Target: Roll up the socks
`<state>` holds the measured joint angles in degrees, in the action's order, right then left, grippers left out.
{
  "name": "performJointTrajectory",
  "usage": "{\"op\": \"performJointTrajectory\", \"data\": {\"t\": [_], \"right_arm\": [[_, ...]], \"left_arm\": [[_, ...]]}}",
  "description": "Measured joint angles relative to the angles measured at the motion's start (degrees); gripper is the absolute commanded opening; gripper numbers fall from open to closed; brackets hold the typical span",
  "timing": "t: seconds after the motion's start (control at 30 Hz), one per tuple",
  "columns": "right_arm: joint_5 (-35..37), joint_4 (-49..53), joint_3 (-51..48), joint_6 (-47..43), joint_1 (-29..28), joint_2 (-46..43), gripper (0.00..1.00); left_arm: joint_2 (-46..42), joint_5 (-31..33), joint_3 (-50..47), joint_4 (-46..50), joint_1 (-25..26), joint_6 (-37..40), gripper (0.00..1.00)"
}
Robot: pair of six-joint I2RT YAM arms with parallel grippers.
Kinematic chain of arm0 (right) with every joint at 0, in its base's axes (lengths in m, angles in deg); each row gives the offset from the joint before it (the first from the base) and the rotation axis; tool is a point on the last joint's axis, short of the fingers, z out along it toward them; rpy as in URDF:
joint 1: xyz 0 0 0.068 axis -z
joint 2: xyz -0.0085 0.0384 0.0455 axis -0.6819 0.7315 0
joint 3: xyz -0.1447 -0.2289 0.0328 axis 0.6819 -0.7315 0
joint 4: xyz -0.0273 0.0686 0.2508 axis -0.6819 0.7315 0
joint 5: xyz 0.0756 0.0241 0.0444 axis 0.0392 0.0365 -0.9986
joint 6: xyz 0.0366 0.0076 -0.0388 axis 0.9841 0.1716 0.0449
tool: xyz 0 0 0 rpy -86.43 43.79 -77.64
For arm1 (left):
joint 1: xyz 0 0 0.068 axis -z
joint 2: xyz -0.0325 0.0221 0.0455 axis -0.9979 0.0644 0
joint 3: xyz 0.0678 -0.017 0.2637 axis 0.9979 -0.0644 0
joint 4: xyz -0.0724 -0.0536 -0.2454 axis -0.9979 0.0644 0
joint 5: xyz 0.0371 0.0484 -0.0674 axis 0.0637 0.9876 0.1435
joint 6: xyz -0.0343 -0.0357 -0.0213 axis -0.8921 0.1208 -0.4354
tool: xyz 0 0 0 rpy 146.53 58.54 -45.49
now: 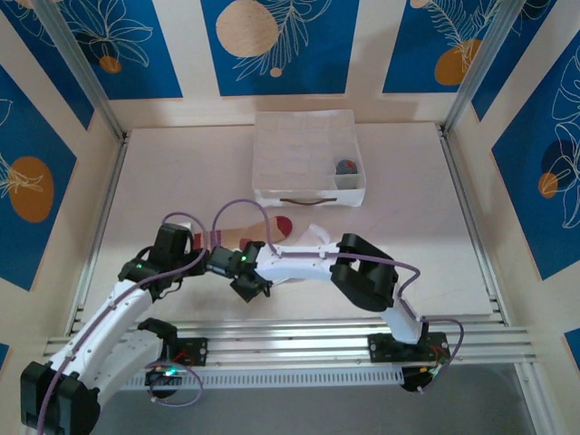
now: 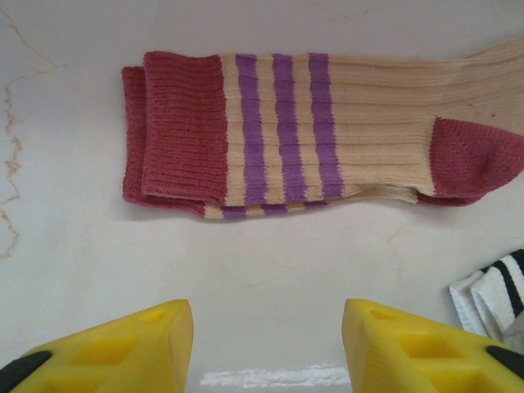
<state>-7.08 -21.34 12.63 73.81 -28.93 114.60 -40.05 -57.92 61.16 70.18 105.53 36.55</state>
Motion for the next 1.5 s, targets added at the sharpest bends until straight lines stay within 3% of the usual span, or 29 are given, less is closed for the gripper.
{"op": "performJointTrajectory", "data": {"t": [0.13,0.3,0.47,0.6,0.83,0.97,1.23,1.43,1.5], "right_arm": [[0.2,-2.4,-2.9,-1.1,-0.7,-1.8,0.21],[-5.0,-7.9,-14.5,-3.2,1.3,-10.3,0.11],[-17.0,-13.9,-27.5,-5.0,9.6,-20.9,0.09],[-26.7,-17.2,-33.9,-6.7,16.4,-26.2,0.08],[-42.1,-21.3,-39.0,-8.8,24.0,-29.9,0.08],[-47.3,-21.5,-39.6,-9.7,26.6,-30.0,0.08],[-55.0,-22.6,-39.9,-10.5,27.9,-28.3,0.08],[-56.9,-22.5,-39.9,-11.0,28.1,-26.2,0.08],[-56.9,-22.3,-39.9,-11.2,28.1,-25.8,0.08]], "left_arm": [[-0.3,-2.5,-0.3,-1.2,0.0,1.2,0.50],[-1.6,-11.1,-3.7,-8.7,0.0,3.7,0.49],[-1.2,-20.7,-9.6,-22.9,1.2,5.5,0.46],[0.5,-27.7,-14.9,-37.5,6.3,10.3,0.38],[5.9,-36.8,-16.3,-49.7,18.7,29.8,0.50],[11.1,-39.2,-16.4,-53.8,20.4,38.2,0.56],[26.5,-42.3,-16.2,-61.5,20.4,48.6,0.57],[33.8,-44.9,-15.0,-67.6,20.4,49.5,0.44],[34.6,-45.6,-14.7,-69.2,20.4,49.4,0.30]]}}
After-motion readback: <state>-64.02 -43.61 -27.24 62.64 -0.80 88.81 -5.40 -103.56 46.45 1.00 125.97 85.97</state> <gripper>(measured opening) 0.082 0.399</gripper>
